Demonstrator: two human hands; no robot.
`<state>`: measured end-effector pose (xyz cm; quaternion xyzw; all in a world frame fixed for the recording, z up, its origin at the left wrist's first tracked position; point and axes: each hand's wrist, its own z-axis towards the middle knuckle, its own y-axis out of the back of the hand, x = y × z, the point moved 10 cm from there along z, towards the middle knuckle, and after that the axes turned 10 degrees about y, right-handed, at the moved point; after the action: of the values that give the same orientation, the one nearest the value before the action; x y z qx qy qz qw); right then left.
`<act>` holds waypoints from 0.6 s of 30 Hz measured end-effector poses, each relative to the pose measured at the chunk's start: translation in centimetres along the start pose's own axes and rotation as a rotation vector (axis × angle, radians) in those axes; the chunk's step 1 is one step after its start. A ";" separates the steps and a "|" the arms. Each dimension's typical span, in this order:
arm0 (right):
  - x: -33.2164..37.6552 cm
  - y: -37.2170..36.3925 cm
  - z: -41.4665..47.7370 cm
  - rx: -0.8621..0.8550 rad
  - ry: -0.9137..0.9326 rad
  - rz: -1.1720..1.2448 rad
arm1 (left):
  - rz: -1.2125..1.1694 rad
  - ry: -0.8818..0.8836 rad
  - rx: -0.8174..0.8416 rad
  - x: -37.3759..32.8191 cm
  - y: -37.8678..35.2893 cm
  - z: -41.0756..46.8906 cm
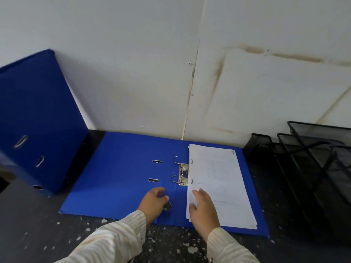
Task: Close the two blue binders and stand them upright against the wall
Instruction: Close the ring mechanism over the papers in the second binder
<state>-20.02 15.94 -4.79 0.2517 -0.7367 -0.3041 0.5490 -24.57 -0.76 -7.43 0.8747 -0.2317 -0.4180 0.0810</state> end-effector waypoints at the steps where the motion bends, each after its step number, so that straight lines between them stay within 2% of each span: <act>1: -0.4 0.2 0.6 0.006 0.015 -0.025 | -0.023 0.017 -0.020 -0.1 -0.1 0.3; 4: -0.6 0.2 2.4 0.016 0.070 -0.086 | -0.098 0.060 -0.041 -0.2 -0.1 1.4; 8: -1.1 -0.4 4.9 0.036 0.128 -0.169 | -0.215 0.098 0.024 -1.3 -1.2 2.8; 12: -2.6 -1.8 5.7 0.106 0.192 -0.365 | -0.365 0.104 0.076 -2.6 -1.8 3.8; 18: -4.0 -2.8 5.9 0.099 0.131 -0.516 | -0.139 -0.025 0.058 -4.7 -2.3 4.4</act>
<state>-24.46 17.89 -10.68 0.4769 -0.6250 -0.3806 0.4869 -29.72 3.73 -7.77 0.8854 -0.1835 -0.4264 0.0237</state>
